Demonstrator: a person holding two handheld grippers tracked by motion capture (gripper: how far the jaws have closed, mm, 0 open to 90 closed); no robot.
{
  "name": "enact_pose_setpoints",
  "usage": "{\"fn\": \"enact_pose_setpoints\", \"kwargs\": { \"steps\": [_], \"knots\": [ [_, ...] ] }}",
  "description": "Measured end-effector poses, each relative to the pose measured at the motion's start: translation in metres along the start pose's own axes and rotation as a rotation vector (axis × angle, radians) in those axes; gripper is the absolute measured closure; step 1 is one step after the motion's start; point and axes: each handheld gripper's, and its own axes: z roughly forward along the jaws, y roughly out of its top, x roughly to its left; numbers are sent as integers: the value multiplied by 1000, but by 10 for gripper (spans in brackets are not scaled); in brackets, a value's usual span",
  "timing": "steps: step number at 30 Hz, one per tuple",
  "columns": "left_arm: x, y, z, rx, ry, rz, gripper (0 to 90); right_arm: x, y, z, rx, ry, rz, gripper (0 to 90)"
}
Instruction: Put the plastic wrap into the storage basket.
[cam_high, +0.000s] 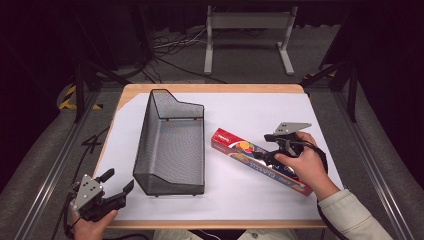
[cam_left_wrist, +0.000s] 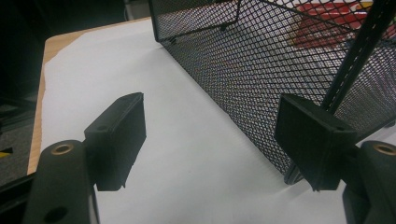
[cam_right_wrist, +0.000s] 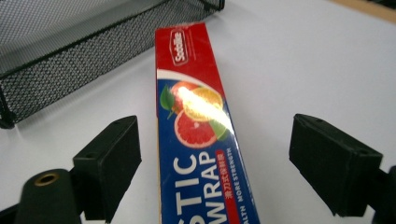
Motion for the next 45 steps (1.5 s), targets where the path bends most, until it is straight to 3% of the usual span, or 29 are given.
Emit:
{"fn": "enact_pose_setpoints", "kwargs": {
  "steps": [9,20,24,28,33,39,45],
  "knots": [
    [0,0,0,0,0,1,257,-2,-4,10,147,27,28,218],
    [0,0,0,1,2,-1,257,-2,-5,26,311,28,-6,185],
    [0,0,0,0,1,-1,257,-1,-6,30,377,20,-39,183],
    [0,0,0,2,1,-1,257,1,-6,33,407,21,-51,224],
    [1,0,0,0,0,-2,257,2,-7,39,499,9,-90,318],
    [1,0,0,-1,0,-4,257,6,-3,39,524,1,-148,397],
    [1,0,0,-1,1,-5,257,7,-4,35,519,25,-104,401]
  ]
}}
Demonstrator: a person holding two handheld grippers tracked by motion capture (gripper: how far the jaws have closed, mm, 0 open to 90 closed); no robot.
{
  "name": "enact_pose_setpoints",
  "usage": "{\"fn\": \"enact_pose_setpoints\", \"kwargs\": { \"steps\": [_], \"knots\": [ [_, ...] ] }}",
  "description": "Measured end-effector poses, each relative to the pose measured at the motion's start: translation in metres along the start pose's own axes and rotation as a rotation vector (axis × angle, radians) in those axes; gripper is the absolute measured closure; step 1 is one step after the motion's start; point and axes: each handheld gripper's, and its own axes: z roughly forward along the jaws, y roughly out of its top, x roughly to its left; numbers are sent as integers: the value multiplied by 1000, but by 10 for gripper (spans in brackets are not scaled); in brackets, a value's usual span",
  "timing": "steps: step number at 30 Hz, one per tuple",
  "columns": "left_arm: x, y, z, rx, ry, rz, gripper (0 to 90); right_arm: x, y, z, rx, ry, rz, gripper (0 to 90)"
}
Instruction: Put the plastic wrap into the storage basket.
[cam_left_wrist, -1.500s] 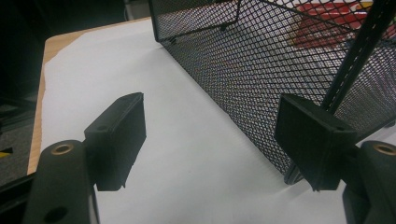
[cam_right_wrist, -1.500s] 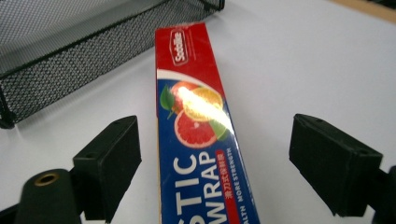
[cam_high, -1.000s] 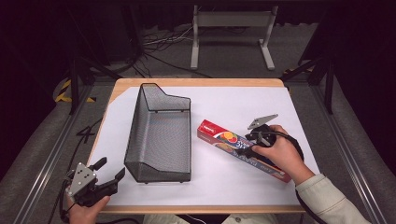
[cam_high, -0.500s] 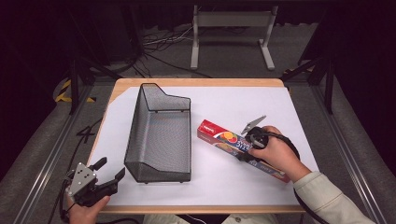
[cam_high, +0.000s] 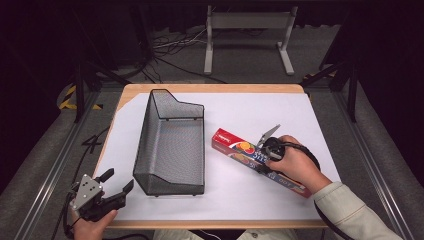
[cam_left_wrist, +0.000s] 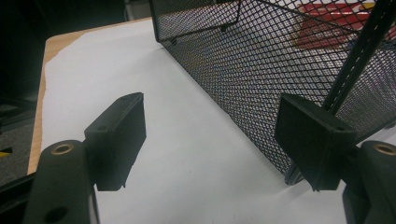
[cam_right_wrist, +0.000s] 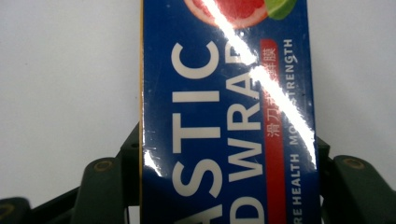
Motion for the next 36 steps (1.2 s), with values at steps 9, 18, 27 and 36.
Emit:
{"fn": "enact_pose_setpoints", "kwargs": {
  "steps": [9,18,27,36],
  "knots": [
    [-1,0,0,-2,2,1,257,2,1,-18,-64,21,30,400],
    [-1,0,0,-3,0,2,257,9,7,-42,-137,8,46,399],
    [-1,0,0,-6,1,3,257,14,13,-61,-194,-4,62,399],
    [-1,0,0,-3,3,4,257,16,18,-78,-229,-16,67,399]
  ]
}}
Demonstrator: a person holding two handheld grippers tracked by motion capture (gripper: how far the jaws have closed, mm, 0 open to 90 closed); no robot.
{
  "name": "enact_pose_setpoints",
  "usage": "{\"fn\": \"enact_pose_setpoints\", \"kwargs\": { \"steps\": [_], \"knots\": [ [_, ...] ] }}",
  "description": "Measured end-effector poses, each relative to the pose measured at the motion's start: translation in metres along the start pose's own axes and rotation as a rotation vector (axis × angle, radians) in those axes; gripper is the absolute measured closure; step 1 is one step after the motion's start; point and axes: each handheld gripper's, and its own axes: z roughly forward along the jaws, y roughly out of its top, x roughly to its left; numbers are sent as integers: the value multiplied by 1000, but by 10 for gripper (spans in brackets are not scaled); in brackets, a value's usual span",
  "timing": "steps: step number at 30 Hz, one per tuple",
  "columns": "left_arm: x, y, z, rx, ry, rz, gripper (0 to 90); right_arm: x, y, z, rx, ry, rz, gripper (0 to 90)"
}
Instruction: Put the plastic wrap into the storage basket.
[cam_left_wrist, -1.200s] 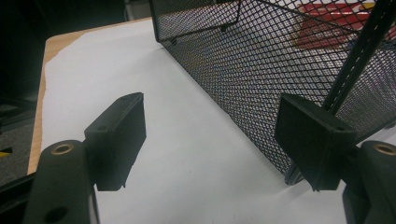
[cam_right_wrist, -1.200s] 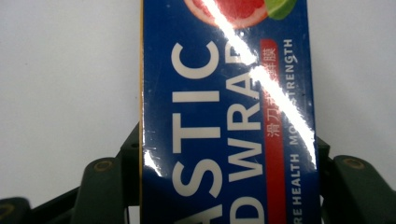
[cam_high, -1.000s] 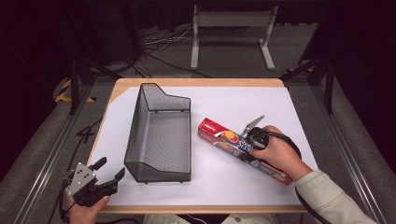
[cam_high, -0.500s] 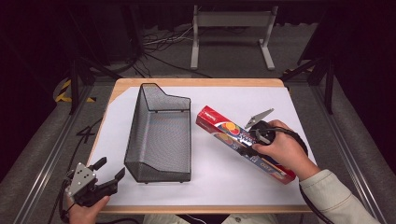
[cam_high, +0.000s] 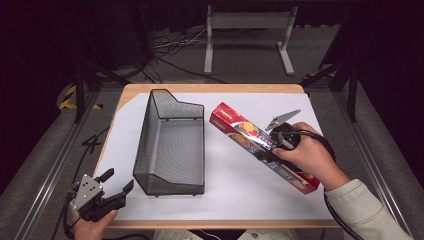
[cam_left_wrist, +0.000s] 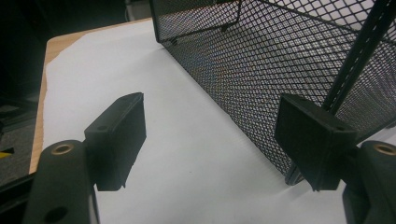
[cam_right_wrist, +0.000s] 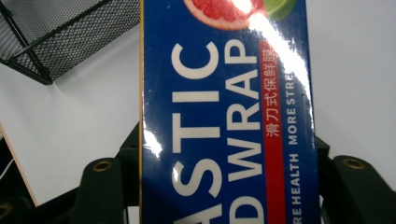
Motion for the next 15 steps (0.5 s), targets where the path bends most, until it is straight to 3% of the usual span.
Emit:
{"fn": "enact_pose_setpoints", "kwargs": {
  "steps": [9,15],
  "knots": [
    [0,0,0,0,0,0,257,6,12,-10,-31,-1,17,399],
    [0,0,-1,0,2,-1,257,18,25,-10,-32,3,71,399]
  ]
}}
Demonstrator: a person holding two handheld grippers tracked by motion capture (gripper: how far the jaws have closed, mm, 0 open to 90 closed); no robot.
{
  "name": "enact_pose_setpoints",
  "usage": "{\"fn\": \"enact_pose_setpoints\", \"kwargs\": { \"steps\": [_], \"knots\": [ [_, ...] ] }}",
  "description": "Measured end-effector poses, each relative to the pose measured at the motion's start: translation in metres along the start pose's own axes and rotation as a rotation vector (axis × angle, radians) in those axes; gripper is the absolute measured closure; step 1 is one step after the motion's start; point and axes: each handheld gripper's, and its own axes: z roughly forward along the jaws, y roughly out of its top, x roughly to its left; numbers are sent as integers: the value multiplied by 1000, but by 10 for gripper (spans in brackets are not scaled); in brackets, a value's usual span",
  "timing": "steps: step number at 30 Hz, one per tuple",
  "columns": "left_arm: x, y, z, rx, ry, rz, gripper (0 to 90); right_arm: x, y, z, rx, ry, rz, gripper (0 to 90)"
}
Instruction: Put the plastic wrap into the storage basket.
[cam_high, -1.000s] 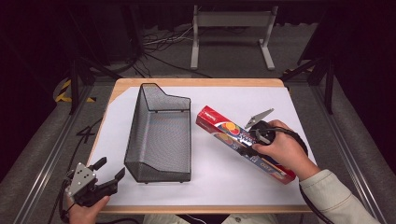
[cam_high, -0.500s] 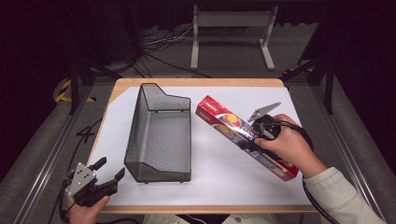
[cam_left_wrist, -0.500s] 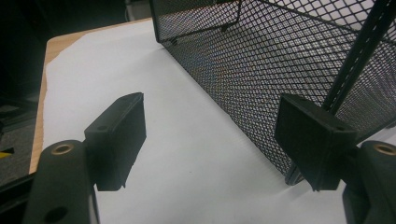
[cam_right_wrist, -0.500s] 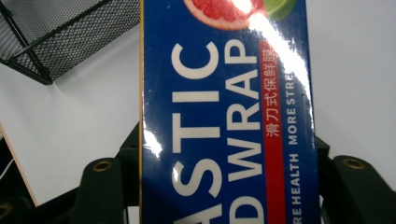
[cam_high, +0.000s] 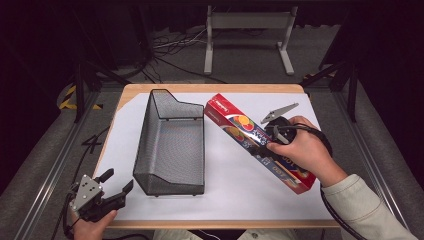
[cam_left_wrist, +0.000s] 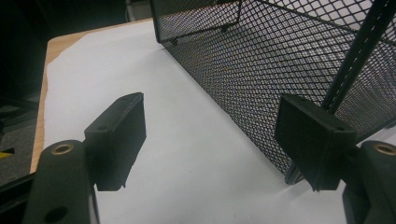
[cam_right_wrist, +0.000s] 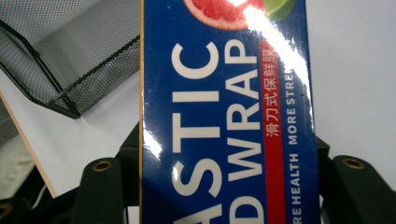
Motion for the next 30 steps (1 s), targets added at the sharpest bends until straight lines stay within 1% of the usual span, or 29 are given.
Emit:
{"fn": "enact_pose_setpoints", "kwargs": {
  "steps": [4,8,10,14,18,27,29,30],
  "knots": [
    [0,0,0,-1,-2,3,257,10,11,2,1,-4,20,399],
    [0,0,0,-3,-2,2,257,17,22,3,-12,0,54,399],
    [0,0,0,-4,-3,3,257,21,27,5,-17,2,79,399],
    [0,0,0,-6,-5,4,257,28,37,8,-18,7,113,399],
    [0,0,0,-7,-6,3,257,36,49,12,-17,-7,144,399],
    [1,0,0,-10,-8,0,257,47,70,24,-16,-28,228,399],
    [1,0,0,-10,-8,0,257,48,73,26,-13,-28,234,400],
    [1,0,0,-10,-9,-1,257,51,79,29,-10,-29,250,399]
  ]
}}
